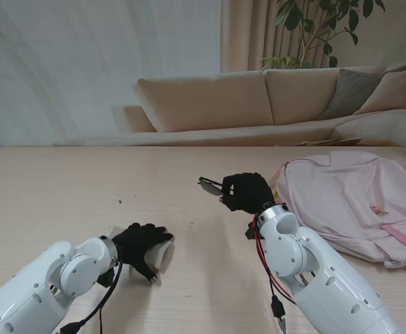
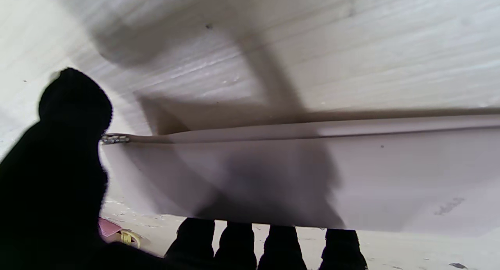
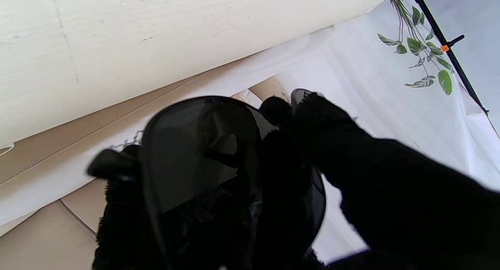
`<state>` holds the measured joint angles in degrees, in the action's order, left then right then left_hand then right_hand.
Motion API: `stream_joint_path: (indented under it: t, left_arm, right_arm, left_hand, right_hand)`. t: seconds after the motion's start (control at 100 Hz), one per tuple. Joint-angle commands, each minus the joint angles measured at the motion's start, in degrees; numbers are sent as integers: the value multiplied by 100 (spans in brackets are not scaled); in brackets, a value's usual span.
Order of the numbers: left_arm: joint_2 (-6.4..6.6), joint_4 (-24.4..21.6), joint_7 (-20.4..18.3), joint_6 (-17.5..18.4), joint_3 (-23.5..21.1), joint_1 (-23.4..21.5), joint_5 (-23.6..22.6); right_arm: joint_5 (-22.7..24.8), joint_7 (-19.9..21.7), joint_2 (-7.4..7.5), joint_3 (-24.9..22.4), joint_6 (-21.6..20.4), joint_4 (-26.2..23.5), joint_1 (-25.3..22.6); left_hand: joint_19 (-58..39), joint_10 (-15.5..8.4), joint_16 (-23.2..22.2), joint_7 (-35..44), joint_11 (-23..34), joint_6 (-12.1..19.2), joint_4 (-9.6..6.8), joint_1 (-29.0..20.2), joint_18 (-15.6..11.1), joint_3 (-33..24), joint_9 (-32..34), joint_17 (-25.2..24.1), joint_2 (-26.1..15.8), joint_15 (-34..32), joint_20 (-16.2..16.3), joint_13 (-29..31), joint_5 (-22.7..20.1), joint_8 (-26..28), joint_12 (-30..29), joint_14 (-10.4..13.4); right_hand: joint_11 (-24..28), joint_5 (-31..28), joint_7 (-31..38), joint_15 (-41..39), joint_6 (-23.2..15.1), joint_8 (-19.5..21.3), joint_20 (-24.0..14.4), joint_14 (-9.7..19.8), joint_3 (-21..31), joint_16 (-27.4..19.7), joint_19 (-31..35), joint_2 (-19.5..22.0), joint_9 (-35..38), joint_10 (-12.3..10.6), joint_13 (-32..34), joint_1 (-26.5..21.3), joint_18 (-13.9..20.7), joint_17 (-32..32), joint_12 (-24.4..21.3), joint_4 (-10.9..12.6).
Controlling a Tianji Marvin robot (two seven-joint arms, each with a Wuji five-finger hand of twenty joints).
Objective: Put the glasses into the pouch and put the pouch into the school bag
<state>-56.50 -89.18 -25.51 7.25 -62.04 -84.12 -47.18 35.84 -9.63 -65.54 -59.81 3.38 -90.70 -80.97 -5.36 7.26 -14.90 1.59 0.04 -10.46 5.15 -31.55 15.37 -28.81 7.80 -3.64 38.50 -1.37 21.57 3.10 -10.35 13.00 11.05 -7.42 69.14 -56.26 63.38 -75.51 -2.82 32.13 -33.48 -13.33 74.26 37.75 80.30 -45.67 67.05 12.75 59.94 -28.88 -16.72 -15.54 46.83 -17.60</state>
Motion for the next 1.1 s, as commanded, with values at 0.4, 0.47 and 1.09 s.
stream_joint_path:
  t: [0.4,0.47,1.09]
  left_arm:
    - [-44,173,42,213,121,114,-88]
    - [-46,201,73,232,132,123,-101]
    - [-54,368,112,281,284,276,73]
  right_arm:
    - [-33,35,-34,10,32,12,-27]
    - [-41,29,-37,11,40,10,-30]
    - [-69,22,-43,30,58,6,-40]
  left_hand:
    - [37,-246,-367,271,97,322,-51,-241,162,17,-165,13,170,-91,155,-159,285,505,424,21]
    - [12,-303,-481,271,140,378,-107,-311,157,51,-157,26,113,-129,166,-152,296,676,574,46]
    - [-136,-349,-602,1341,270,496,-232,-402,182,547,-142,41,-329,-286,156,-77,269,1671,1205,62]
  right_hand:
    - [164,36,121,-191,-65,45,-127,232,116,101,214,32,24,438,120,-207,17,34,79,-107]
    - [163,36,121,-185,-64,42,-128,234,107,97,215,30,25,438,124,-209,21,38,78,-106]
    - [152,39,119,-168,-50,19,-132,218,75,82,218,55,19,437,112,-216,28,53,72,-97]
